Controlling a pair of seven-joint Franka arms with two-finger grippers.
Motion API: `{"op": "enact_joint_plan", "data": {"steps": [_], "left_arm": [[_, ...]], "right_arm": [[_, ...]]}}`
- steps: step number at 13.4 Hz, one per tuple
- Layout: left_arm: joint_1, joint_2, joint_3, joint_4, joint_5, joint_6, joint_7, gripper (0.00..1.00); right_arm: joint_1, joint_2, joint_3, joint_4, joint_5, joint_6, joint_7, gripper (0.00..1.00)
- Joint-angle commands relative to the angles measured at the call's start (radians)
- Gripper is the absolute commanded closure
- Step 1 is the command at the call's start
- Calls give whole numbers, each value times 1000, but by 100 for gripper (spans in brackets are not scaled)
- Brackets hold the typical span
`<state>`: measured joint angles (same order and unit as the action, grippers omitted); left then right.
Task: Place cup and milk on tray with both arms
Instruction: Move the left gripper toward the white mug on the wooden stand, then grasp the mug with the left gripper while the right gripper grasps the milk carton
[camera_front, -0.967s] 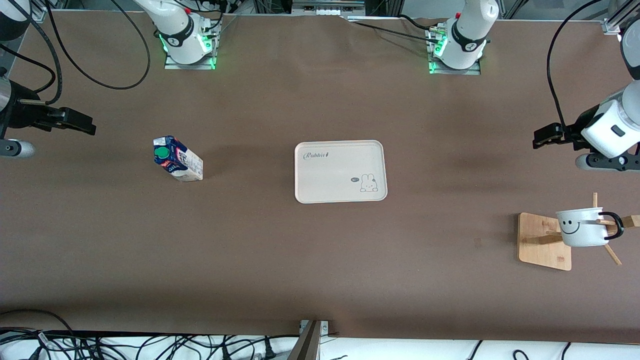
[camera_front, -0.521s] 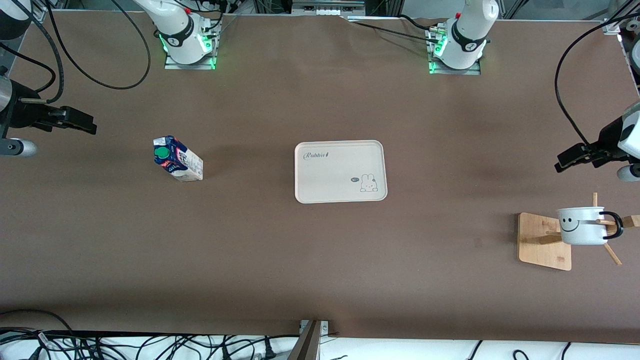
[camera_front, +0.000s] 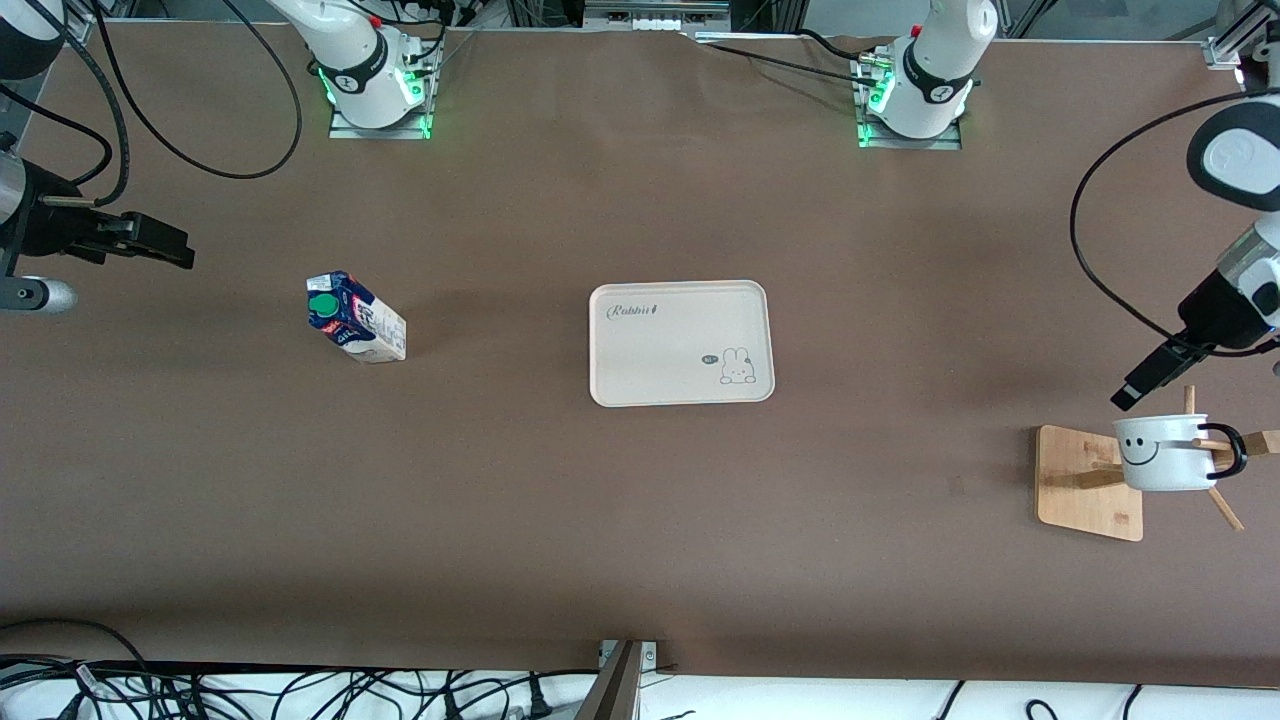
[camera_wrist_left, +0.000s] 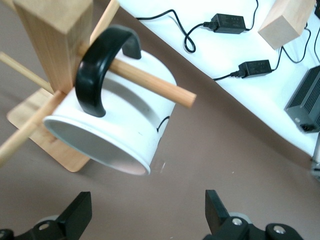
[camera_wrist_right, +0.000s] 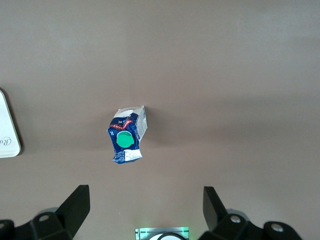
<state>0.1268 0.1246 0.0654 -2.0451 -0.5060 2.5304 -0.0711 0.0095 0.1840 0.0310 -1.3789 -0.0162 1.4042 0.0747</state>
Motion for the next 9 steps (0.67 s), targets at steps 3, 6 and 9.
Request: {"op": "enact_joint_plan", "data": {"steps": [3, 6, 9], "left_arm": [[-13, 75, -12, 43, -92, 128, 40, 21], [-13, 82, -12, 62, -98, 126, 42, 61], [-1, 81, -13, 68, -103, 59, 37, 85]], "right_arm": [[96, 40, -2, -2, -8, 19, 2, 0], [128, 87, -2, -8, -11, 16, 0, 0], [133, 129, -2, -14, -10, 16, 0, 0]]}}
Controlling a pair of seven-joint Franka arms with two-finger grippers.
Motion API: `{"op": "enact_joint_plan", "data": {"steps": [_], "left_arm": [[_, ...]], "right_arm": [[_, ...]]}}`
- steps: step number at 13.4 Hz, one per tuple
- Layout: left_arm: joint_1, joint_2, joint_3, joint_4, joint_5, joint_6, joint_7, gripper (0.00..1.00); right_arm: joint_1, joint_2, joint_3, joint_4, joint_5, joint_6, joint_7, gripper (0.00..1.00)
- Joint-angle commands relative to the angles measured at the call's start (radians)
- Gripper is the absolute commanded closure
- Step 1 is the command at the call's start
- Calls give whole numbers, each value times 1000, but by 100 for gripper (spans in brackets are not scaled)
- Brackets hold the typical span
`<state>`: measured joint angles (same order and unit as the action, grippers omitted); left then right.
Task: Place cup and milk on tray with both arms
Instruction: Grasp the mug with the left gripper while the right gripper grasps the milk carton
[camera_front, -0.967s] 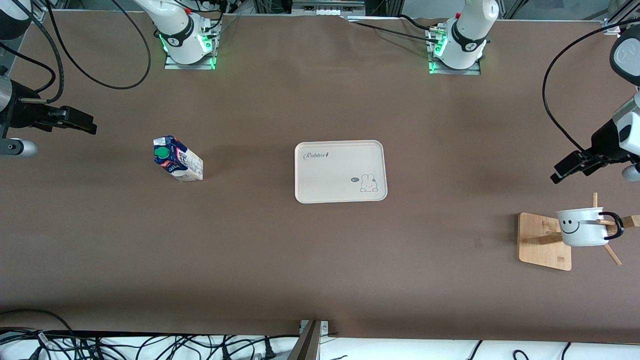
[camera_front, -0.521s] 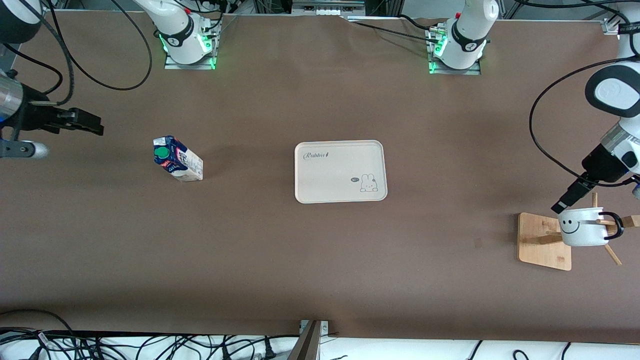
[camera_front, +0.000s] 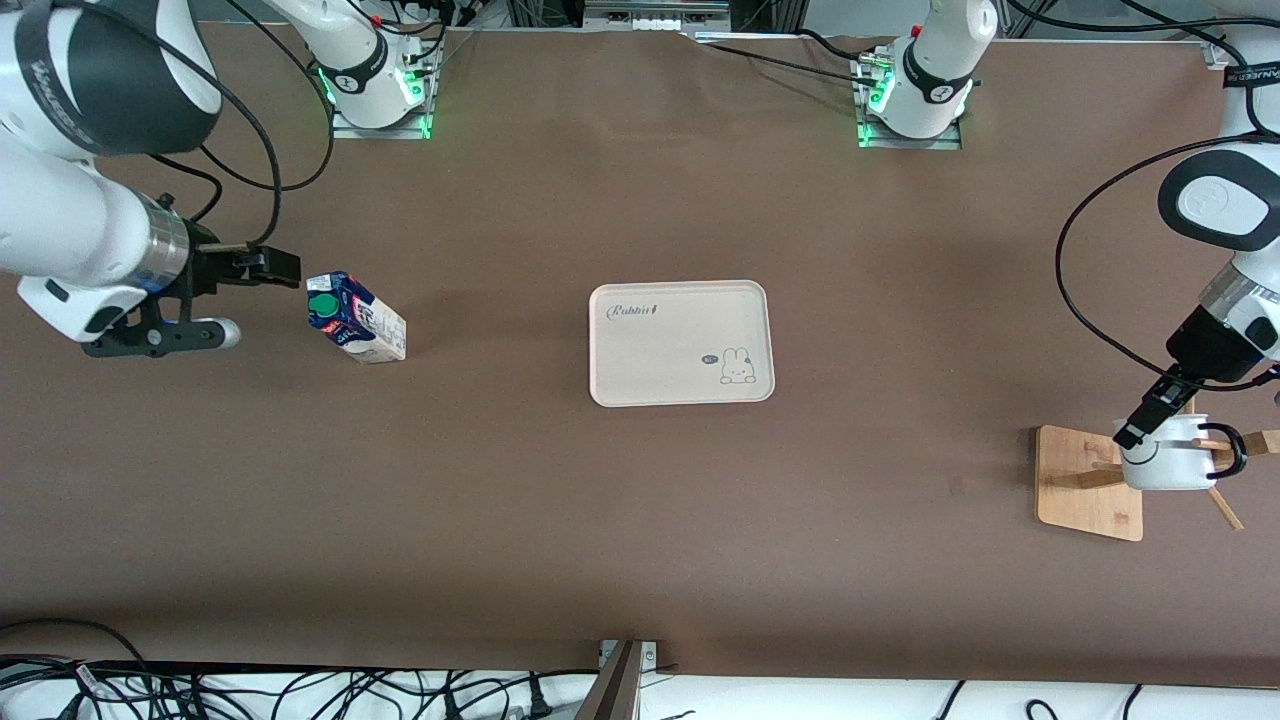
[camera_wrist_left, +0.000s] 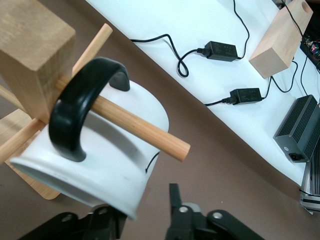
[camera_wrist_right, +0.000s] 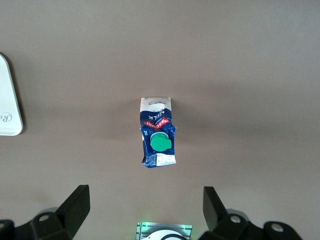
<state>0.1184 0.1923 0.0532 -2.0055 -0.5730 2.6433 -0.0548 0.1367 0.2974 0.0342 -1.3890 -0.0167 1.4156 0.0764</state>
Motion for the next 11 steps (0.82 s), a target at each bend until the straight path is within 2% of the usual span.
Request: {"op": "enact_joint_plan", "data": {"steps": [1, 6, 9, 11], "left_arm": [[7, 10, 0, 45, -54, -86, 23, 92], [7, 10, 0, 51, -58, -91, 23, 94], [6, 7, 0, 53, -58, -95, 18, 97], [6, -4, 0, 56, -50, -126, 17, 98]], "right_arm": [[6, 25, -5, -8, -9, 8, -1, 0], [1, 36, -7, -22, -9, 37, -9, 0], [4, 28, -8, -105, -12, 132, -17, 0], [4, 32, -8, -116, -12, 149, -17, 0]]}}
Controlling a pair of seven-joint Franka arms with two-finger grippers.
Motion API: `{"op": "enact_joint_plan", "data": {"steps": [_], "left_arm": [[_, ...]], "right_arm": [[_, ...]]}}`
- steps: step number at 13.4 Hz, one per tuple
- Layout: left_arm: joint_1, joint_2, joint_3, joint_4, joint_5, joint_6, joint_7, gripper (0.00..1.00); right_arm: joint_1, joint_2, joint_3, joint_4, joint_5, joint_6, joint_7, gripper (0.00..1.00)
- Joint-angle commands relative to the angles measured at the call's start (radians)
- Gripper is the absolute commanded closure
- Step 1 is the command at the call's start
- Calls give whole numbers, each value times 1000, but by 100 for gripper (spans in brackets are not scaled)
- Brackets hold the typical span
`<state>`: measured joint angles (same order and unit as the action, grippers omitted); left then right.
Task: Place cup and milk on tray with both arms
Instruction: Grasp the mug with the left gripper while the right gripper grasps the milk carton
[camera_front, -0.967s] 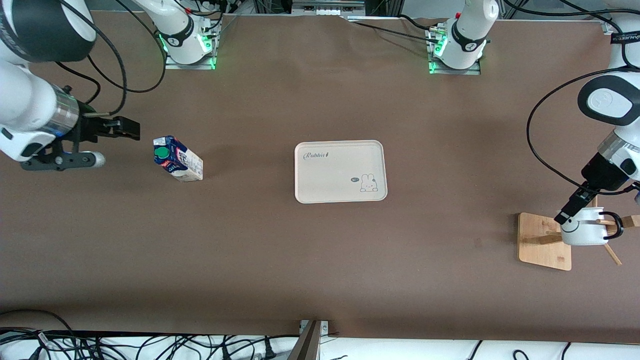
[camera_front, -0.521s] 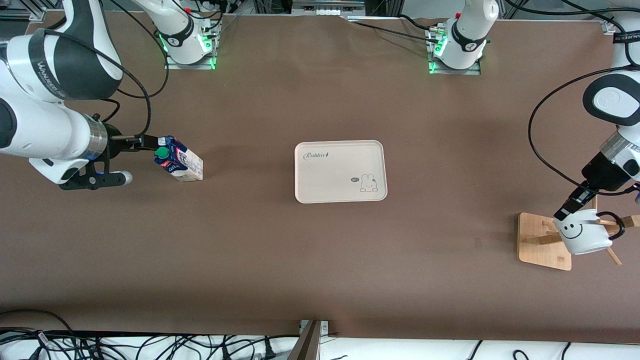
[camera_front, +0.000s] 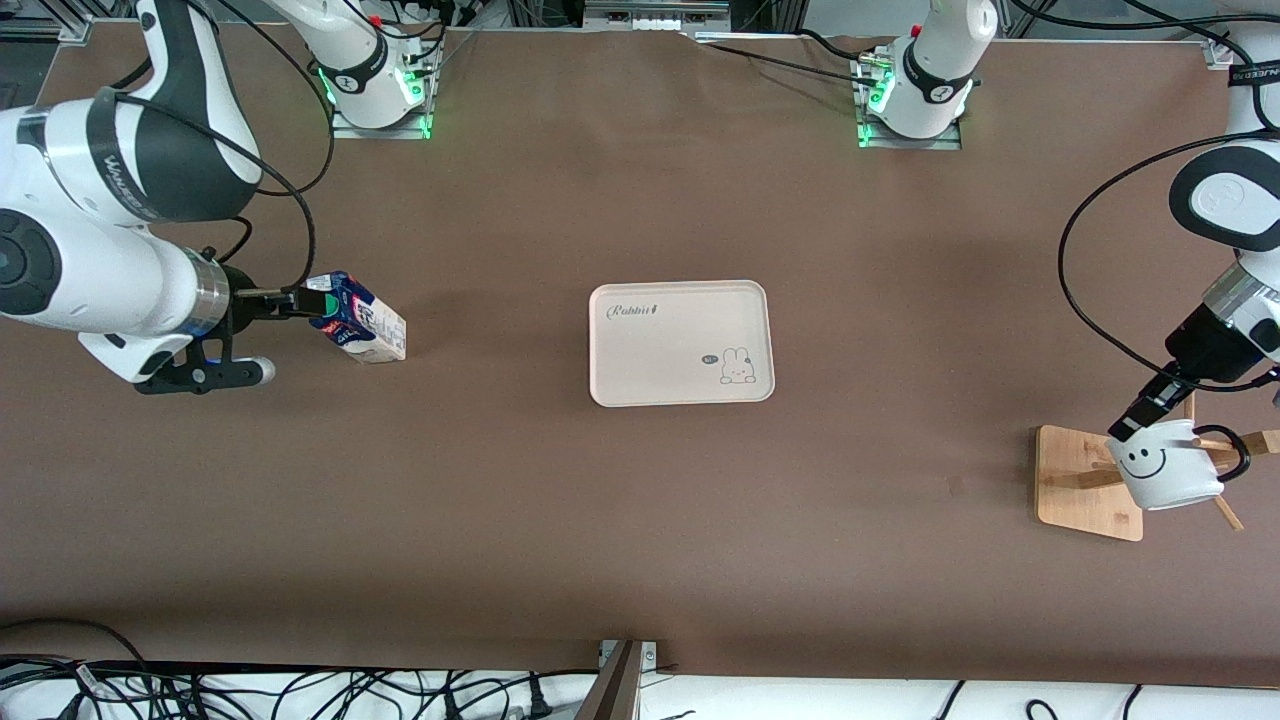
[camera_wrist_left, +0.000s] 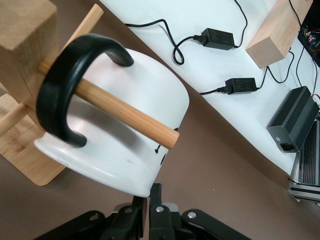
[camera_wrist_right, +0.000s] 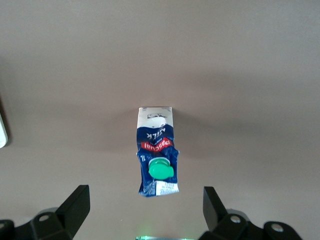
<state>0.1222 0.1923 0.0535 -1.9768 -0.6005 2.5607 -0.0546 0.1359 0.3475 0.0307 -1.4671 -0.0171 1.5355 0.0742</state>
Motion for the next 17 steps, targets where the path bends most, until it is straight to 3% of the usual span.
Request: {"op": "enact_joint_plan", "data": {"steps": [1, 5, 8, 11, 15, 17], "left_arm": [[1, -10, 0, 44, -18, -83, 10, 98], [-7, -5, -1, 107, -10, -212, -33, 100], [-35, -7, -23, 191, 182, -310, -207, 100], [-125, -7, -40, 277, 378, -410, -454, 100], [-232, -11, -63, 349, 409, -606, -628, 100], [-259, -13, -122, 349, 409, -706, -646, 100]], "right_arm": [[5, -18, -5, -47, -12, 31, -14, 0], [2, -19, -5, -96, -1, 48, -11, 0], [1, -33, -3, -176, -3, 101, -11, 0], [1, -76, -3, -280, -3, 179, -11, 0], [-1, -96, -3, -329, -4, 209, -16, 0], [-2, -94, -3, -340, -6, 207, -69, 0]]}}
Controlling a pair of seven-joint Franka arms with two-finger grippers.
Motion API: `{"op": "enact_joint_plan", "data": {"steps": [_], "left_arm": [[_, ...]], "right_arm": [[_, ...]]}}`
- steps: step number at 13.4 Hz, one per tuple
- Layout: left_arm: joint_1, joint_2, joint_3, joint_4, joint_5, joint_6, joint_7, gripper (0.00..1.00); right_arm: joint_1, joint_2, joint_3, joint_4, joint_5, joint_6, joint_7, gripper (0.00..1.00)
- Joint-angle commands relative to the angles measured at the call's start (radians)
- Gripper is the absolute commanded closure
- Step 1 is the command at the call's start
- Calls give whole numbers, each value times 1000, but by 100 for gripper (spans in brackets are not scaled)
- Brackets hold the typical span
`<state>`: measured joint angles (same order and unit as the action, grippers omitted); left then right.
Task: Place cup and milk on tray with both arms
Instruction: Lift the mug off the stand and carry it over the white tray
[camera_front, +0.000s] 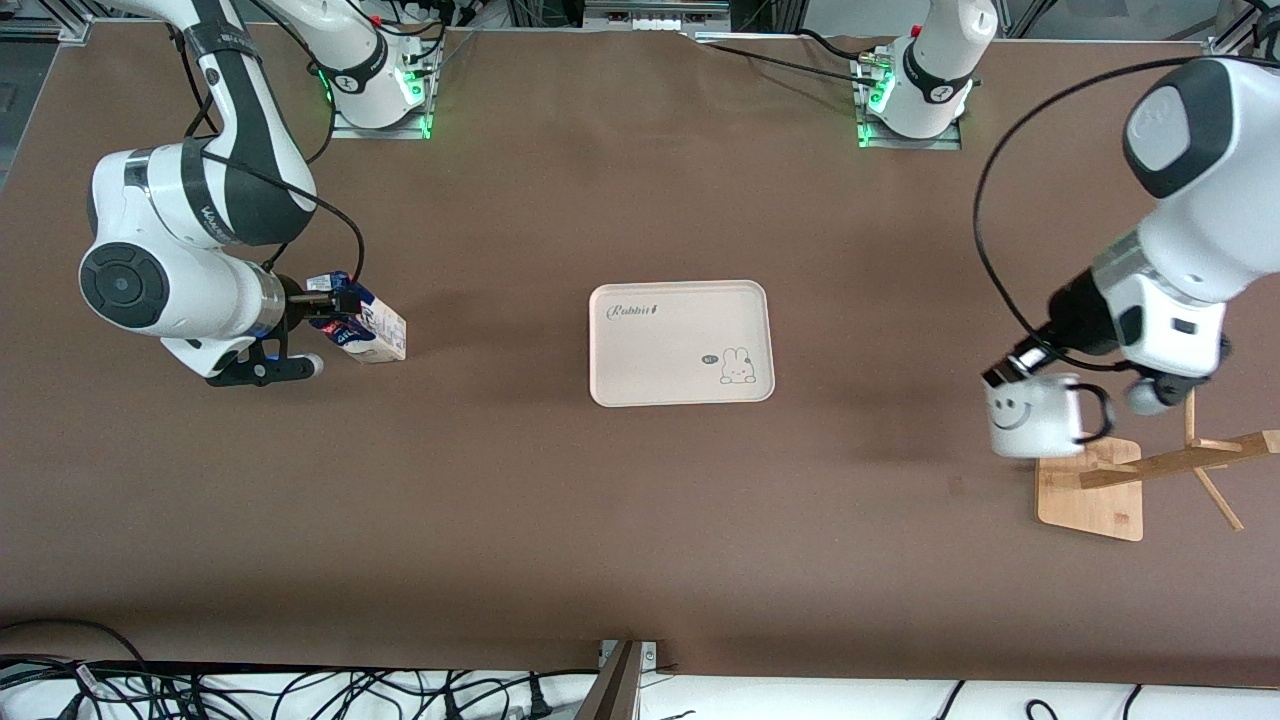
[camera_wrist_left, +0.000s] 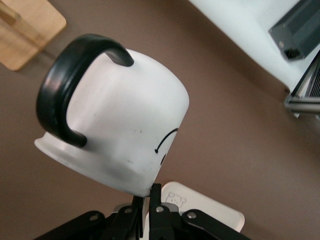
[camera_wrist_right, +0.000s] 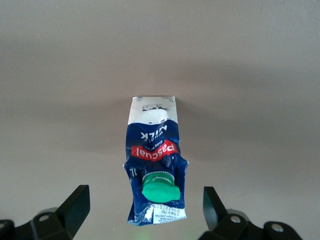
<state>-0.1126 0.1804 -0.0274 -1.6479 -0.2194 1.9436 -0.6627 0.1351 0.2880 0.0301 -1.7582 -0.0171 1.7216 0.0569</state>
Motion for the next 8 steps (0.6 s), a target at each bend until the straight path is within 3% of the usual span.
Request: {"op": "enact_joint_plan", "data": {"steps": [1, 5, 8], "left_arm": [[-30, -1, -78, 23, 28, -128, -47, 100], [-53, 40, -212, 23, 28, -215, -58, 100], [-134, 152, -227, 57, 34, -230, -69, 100]], "right_arm": [[-3, -35, -2, -56, -6, 19, -66, 0], [-5, -35, -9, -73, -6, 18, -91, 0], [-28, -33, -10, -87, -6, 24, -132, 0]]}}
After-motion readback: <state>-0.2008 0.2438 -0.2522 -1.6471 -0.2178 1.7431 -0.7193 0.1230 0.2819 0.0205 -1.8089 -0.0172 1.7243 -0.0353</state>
